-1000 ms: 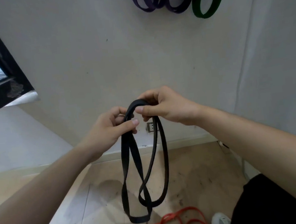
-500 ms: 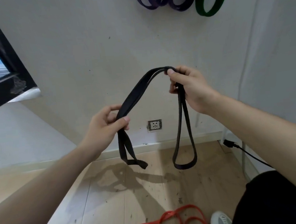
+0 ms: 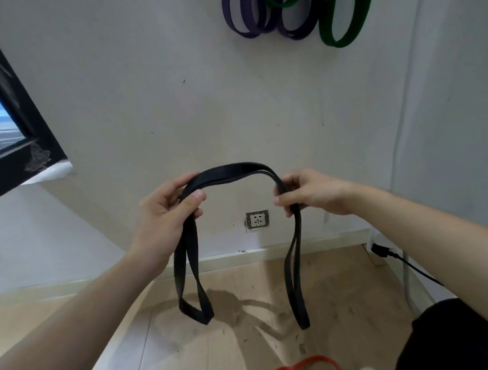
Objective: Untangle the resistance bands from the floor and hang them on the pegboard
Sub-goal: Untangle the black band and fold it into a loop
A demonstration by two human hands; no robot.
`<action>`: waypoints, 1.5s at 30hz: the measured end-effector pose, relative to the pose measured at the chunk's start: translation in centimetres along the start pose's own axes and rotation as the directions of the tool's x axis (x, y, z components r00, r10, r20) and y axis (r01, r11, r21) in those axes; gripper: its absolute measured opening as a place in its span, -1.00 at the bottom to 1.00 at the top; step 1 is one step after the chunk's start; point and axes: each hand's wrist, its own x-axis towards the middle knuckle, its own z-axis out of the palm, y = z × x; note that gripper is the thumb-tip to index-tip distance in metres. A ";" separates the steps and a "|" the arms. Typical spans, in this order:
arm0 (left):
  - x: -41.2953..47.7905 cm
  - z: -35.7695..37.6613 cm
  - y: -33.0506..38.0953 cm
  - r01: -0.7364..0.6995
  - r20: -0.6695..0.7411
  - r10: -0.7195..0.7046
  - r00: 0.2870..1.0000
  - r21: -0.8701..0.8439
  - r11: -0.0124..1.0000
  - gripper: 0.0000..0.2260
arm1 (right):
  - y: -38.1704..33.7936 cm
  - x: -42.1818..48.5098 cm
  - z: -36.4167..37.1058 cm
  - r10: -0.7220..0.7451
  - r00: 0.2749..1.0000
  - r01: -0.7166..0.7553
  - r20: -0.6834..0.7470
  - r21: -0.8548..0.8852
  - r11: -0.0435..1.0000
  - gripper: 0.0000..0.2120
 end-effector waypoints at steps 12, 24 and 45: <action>-0.3 -0.2 0.0 0.089 0.088 -0.092 0.992 0.034 0.995 -0.77 | -1.5 0.3 2.3 -0.128 0.991 0.121 0.037 0.155 0.980 -0.81; -0.3 -1.3 0.3 0.199 0.080 -0.209 0.975 0.117 0.973 -0.93 | -2.1 -0.5 1.6 -0.131 0.990 0.122 0.049 0.148 0.981 -0.72; -0.5 -0.7 -0.2 0.190 0.212 -0.238 0.948 0.221 0.957 -0.77 | -3.9 -1.0 2.1 -0.091 0.989 0.120 -0.115 0.276 0.954 -0.79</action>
